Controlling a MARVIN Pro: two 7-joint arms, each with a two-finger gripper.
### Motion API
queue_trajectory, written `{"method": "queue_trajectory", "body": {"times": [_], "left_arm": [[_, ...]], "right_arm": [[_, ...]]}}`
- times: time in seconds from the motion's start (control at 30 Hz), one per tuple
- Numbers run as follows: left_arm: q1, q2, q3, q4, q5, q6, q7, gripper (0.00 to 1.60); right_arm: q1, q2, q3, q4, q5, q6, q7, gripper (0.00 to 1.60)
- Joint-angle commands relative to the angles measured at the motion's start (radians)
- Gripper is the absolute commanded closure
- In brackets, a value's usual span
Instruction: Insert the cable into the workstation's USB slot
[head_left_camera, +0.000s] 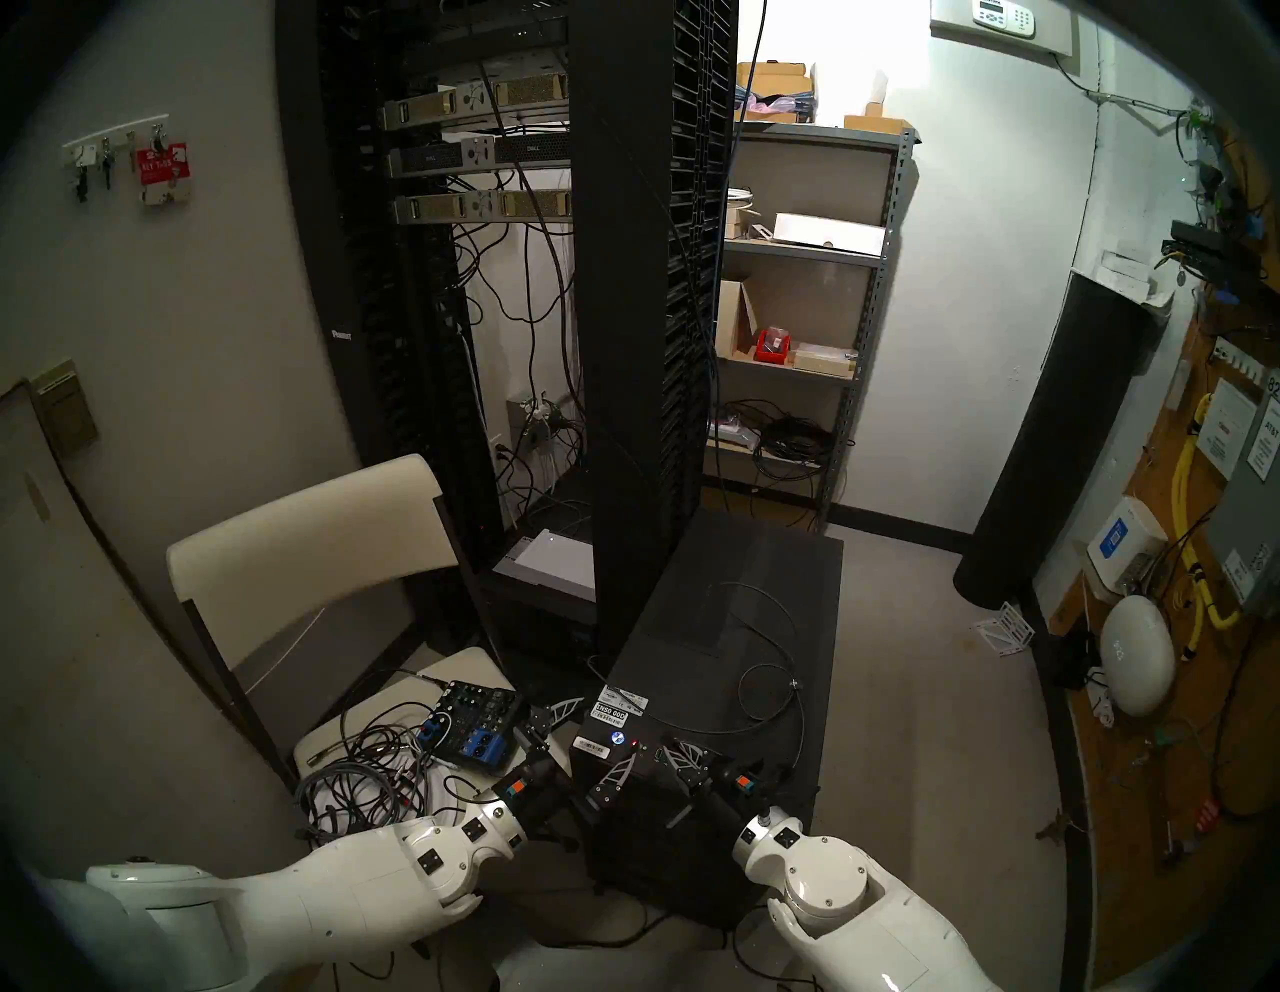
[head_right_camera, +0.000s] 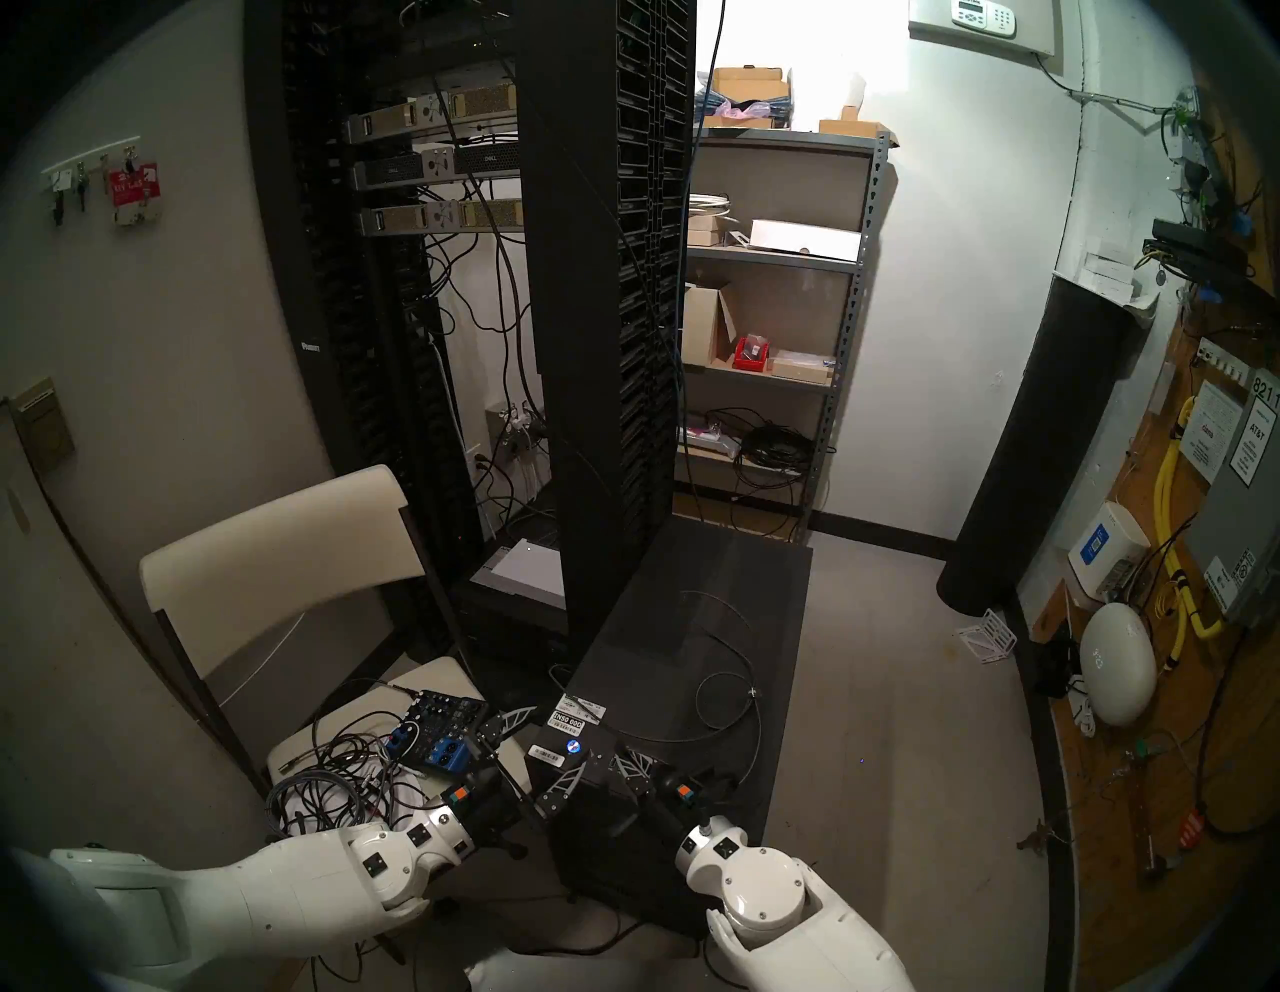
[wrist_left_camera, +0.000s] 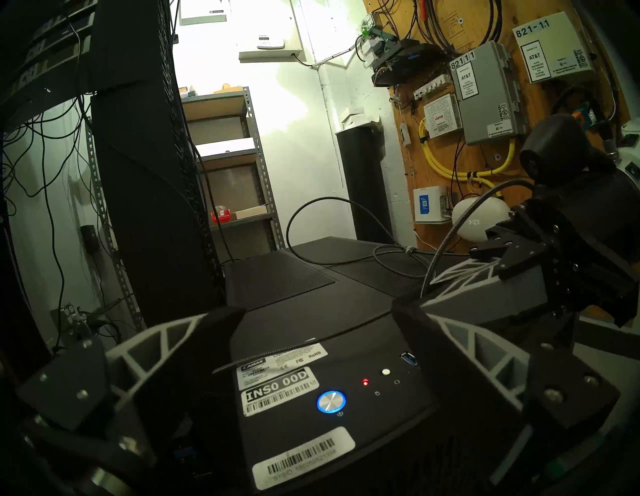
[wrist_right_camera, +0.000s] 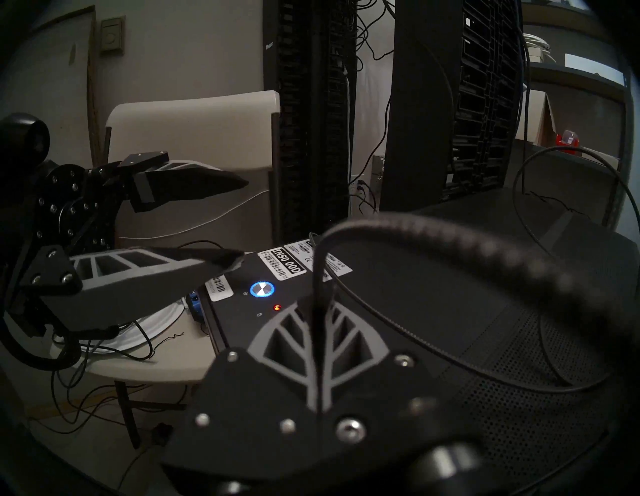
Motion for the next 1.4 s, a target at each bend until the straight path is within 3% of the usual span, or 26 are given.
{"method": "queue_trajectory", "body": {"times": [0.0, 0.07, 0.23, 0.3, 0.4, 0.5, 0.83, 0.9, 1.37], "left_arm": [[-0.013, -0.011, -0.004, 0.002, 0.003, -0.014, -0.002, 0.00], [-0.014, -0.012, -0.004, 0.003, 0.004, -0.015, -0.003, 0.00], [-0.015, -0.014, -0.004, 0.006, 0.003, -0.017, -0.006, 0.00], [-0.016, -0.014, -0.003, 0.006, 0.004, -0.017, -0.007, 0.00], [-0.016, -0.015, -0.003, 0.006, 0.004, -0.017, -0.008, 0.00], [-0.016, -0.015, -0.003, 0.006, 0.005, -0.017, -0.008, 0.00], [-0.014, -0.016, -0.004, 0.013, 0.003, -0.019, -0.009, 0.00], [-0.013, -0.017, -0.004, 0.015, 0.003, -0.021, -0.009, 0.00], [-0.013, -0.022, -0.005, 0.022, 0.008, -0.029, -0.004, 0.00]], "right_arm": [[-0.028, -0.004, 0.001, 0.011, 0.005, -0.016, -0.012, 1.60], [-0.028, -0.001, 0.002, 0.006, 0.015, -0.025, -0.002, 1.60], [-0.029, 0.003, 0.003, -0.007, 0.025, -0.050, 0.003, 1.39], [-0.030, 0.007, 0.001, -0.015, 0.026, -0.047, 0.006, 1.14], [-0.033, 0.004, 0.000, -0.020, 0.028, -0.062, 0.001, 1.12], [-0.035, 0.005, -0.001, -0.026, 0.026, -0.061, -0.003, 0.94], [-0.039, 0.011, -0.001, -0.050, 0.016, -0.060, -0.016, 0.87], [-0.044, 0.015, 0.001, -0.061, 0.017, -0.057, -0.018, 0.74], [-0.119, 0.057, 0.010, -0.166, 0.021, -0.007, -0.038, 0.82]]}}
